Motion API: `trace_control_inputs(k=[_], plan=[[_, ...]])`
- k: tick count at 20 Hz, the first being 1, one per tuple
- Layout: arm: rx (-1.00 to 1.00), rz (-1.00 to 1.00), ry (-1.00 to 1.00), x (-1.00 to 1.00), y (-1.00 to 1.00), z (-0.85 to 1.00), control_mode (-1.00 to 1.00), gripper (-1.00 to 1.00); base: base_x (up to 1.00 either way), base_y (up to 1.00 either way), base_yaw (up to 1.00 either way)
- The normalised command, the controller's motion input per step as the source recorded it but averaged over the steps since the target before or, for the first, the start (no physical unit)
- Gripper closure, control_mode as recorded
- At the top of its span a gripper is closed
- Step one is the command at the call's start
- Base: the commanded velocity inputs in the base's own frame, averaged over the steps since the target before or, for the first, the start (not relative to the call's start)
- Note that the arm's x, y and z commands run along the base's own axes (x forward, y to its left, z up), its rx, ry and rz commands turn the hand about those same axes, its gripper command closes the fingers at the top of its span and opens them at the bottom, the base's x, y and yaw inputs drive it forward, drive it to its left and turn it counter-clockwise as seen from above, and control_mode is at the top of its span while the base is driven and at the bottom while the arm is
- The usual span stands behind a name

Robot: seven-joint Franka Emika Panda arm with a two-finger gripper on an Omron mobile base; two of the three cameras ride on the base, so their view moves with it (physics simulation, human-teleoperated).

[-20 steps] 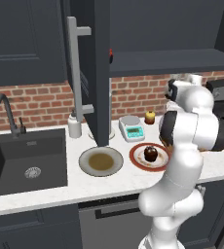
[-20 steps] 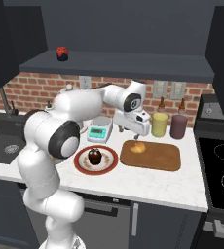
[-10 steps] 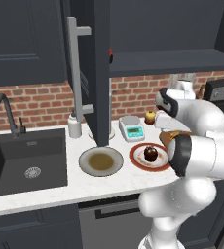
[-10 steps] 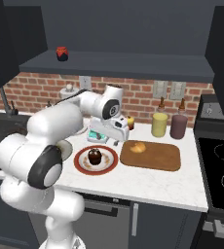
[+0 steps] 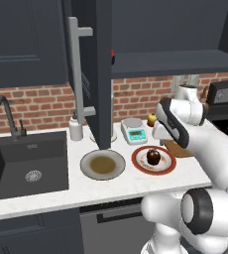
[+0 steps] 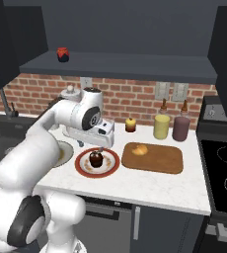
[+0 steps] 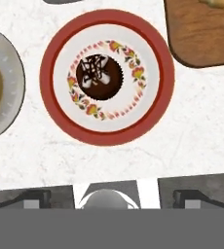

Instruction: From the different types of pastries on the counter, select a croissant and place it on the cutting board. Then retrieve a jar of jam from the cabinet and place it alongside the croissant on the cutting board.

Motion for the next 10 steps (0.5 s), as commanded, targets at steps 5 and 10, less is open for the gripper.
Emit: trace_control_inputs(k=[5, 10], plan=[[0.00, 0.09, -0.12, -0.61, 0.13, 0.56, -1.00, -1.00, 0.00, 0.00, 0.00], [0.00, 0.08, -0.18, -0.52, 0.11, 0.86, -1.00, -1.00, 0.00, 0.00, 0.00]])
